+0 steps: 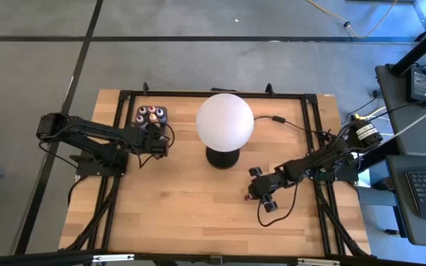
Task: Pick & Place food coloring
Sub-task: Put the small red food coloring bottle into the black container
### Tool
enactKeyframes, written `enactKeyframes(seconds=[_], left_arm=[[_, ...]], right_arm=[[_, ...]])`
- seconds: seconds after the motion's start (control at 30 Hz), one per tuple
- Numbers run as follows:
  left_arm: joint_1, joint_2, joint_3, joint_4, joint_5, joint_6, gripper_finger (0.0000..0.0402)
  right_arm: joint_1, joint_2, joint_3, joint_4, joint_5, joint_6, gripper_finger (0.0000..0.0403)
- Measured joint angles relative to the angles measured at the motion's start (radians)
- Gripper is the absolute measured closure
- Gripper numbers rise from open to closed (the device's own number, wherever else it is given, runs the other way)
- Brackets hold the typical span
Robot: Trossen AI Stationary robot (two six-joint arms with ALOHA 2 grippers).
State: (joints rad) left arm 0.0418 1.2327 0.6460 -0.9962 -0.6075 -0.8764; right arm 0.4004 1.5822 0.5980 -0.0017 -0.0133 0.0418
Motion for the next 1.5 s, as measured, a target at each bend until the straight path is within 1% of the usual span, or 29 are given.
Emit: enactKeyframes(seconds=[0.1, 0.27, 0.37, 0.5, 0.6, 0.7, 0.83, 0.97, 1.03, 1.17, 1.27, 1.4, 1.5], left_arm=[[-0.006, -0.011, 0.008, -0.001, -0.001, 0.03, 0.0313], [-0.031, -0.047, 0.054, -0.002, -0.008, 0.089, 0.0313], [-0.04, -0.07, 0.071, -0.003, 0.029, 0.133, 0.0313], [-0.045, -0.1, 0.078, 0.001, 0.064, 0.135, 0.0313], [-0.072, -0.125, 0.08, 0.059, 0.074, 0.137, 0.0313], [-0.115, -0.132, 0.08, 0.193, 0.149, 0.233, 0.0313], [-0.185, -0.111, 0.08, 0.453, 0.234, 0.357, 0.0313], [-0.254, -0.065, 0.08, 0.708, 0.244, 0.47, 0.0313], [-0.28, -0.034, 0.08, 0.824, 0.244, 0.52, 0.0313], [-0.317, 0.046, 0.081, 1.004, 0.25, 0.627, 0.0313], [-0.333, 0.121, 0.081, 1.101, 0.29, 0.669, 0.0313], [-0.345, 0.237, 0.081, 1.237, 0.321, 0.717, 0.0305], [-0.349, 0.326, 0.081, 1.373, 0.321, 0.76, 0.0285]], right_arm=[[0.0, 0.0, 0.0, -0.001, 0.0, 0.001, 0.0282], [-0.001, 0.0, 0.0, -0.003, 0.001, 0.001, 0.0319], [-0.001, -0.001, 0.0, -0.004, 0.001, 0.001, 0.0335], [-0.001, -0.001, 0.0, -0.005, 0.0, 0.003, 0.0338], [-0.001, -0.005, 0.0, -0.008, -0.001, 0.005, 0.0336], [0.0, -0.007, 0.0, -0.009, 0.018, 0.004, 0.0337], [0.0, -0.011, 0.0, 0.001, 0.039, 0.001, 0.0336], [-0.007, -0.011, -0.001, 0.04, 0.072, -0.02, 0.0337], [-0.008, -0.011, -0.001, 0.094, 0.11, -0.029, 0.0337], [-0.012, -0.011, -0.001, 0.225, 0.159, -0.069, 0.0337], [-0.013, -0.012, 0.0, 0.312, 0.21, -0.073, 0.0335], [-0.023, -0.012, 0.0, 0.365, 0.23, -0.061, 0.0335], [-0.042, -0.012, 0.012, 0.368, 0.23, 0.002, 0.0335]])
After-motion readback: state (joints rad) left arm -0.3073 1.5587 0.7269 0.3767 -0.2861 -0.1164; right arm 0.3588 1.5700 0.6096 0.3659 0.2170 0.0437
